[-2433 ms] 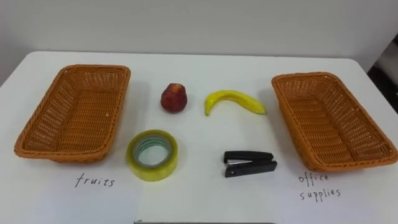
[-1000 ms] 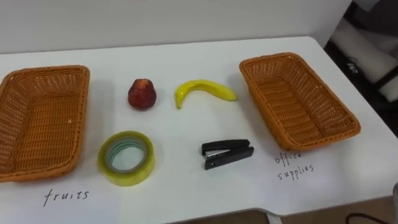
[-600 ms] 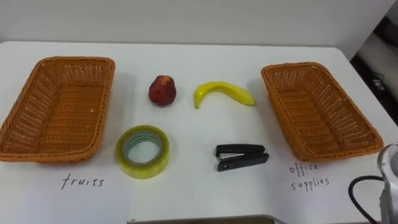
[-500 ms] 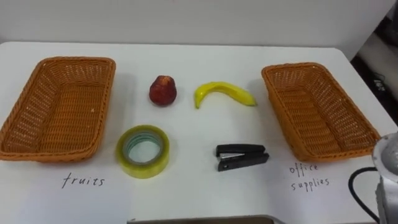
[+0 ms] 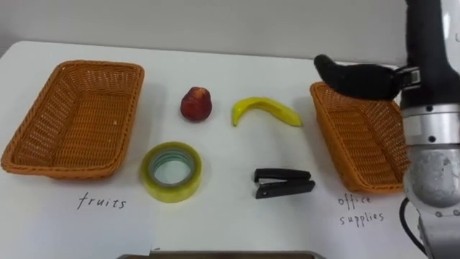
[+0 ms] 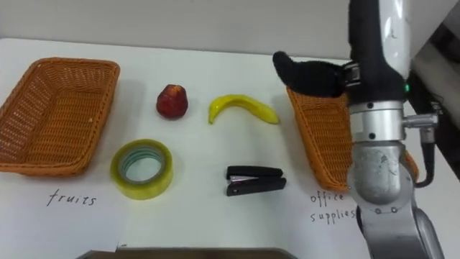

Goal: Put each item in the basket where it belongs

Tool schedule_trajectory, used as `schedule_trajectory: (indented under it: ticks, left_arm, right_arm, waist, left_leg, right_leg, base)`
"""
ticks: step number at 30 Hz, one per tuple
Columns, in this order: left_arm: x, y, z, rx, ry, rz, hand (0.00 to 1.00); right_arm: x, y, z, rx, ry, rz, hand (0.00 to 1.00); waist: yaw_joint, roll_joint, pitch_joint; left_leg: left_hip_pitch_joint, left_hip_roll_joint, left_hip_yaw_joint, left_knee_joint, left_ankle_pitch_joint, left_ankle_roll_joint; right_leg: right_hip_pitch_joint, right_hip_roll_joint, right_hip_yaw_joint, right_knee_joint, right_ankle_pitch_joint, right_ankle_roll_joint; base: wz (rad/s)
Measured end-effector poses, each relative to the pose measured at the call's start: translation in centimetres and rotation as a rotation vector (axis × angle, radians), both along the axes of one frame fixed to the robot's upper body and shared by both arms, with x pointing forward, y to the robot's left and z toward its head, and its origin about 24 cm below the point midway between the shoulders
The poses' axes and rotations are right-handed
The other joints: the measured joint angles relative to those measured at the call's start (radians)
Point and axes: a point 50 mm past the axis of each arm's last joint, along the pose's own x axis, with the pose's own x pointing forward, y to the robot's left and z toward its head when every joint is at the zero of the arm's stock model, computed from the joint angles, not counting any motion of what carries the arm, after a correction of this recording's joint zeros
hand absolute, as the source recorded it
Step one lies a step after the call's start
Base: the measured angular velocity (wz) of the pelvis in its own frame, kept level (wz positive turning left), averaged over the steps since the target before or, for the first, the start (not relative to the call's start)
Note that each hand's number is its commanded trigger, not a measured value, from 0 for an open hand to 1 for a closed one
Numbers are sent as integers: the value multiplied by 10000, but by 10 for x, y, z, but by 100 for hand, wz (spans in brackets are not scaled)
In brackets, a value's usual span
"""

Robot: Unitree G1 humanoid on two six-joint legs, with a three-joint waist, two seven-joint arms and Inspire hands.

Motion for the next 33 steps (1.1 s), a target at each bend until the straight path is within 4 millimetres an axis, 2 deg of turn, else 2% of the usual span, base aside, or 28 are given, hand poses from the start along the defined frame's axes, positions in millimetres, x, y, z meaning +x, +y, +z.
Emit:
schedule_trajectory:
  ticks: [4,5,8,14,18,22,28,33]
  left_arm:
    - [-2,6,2,119,153,-18,0]
    - [-2,8,2,119,173,-33,0]
    - [2,9,3,70,104,-91,0]
    - [7,13,5,112,14,-146,0]
    - [6,14,5,140,174,-98,0]
    - [10,14,5,158,209,-120,0]
    - [15,15,6,206,4,-171,0]
    - [23,16,8,234,-225,-218,0]
  right_arm:
    - [6,2,-19,-655,1839,671,0]
    - [7,4,-25,-809,2413,890,0]
    - [9,7,-36,-1107,3511,1397,0]
    - [11,3,-55,-1303,5241,1844,0]
    - [11,4,-60,-1452,5917,2150,0]
    - [10,1,-69,-2001,6798,2352,0]
    - [8,6,-79,-2435,7810,2905,0]
    - [6,6,-83,-2561,8414,3231,0]
  waist:
    - [99,-187,-16]
    - [109,-264,-47]
    - [121,-400,-18]
    - [151,-406,-18]
    - [185,-398,-9]
    - [365,-384,7]
    - [384,-235,120]
    - [398,-274,93]
  left_leg:
    - [24,-3,-2,24,1,0]
    - [17,-10,-2,23,1,0]
    - [13,-14,-2,22,1,0]
    - [21,-16,-78,21,1,0]
    - [14,-17,-69,26,1,0]
    - [23,-23,-76,38,1,1]
    - [-8,-23,-52,22,0,2]
    - [-9,-22,-50,-7,0,2]
  right_leg:
    - [4,-3,8,-44,1,-1]
    - [25,-5,8,-107,3,-3]
    - [54,-6,7,-170,7,-2]
    - [87,-12,-22,-172,7,-1]
    - [82,-12,-15,-157,7,-1]
    - [109,-18,-3,-143,12,-6]
    - [102,-13,-15,-142,20,-5]
    - [84,-8,4,-151,20,-5]
  base:
    - [0]
    - [0]
    - [0]
    - [1]
    - [0]
    - [0]
    - [0]
    - [0]
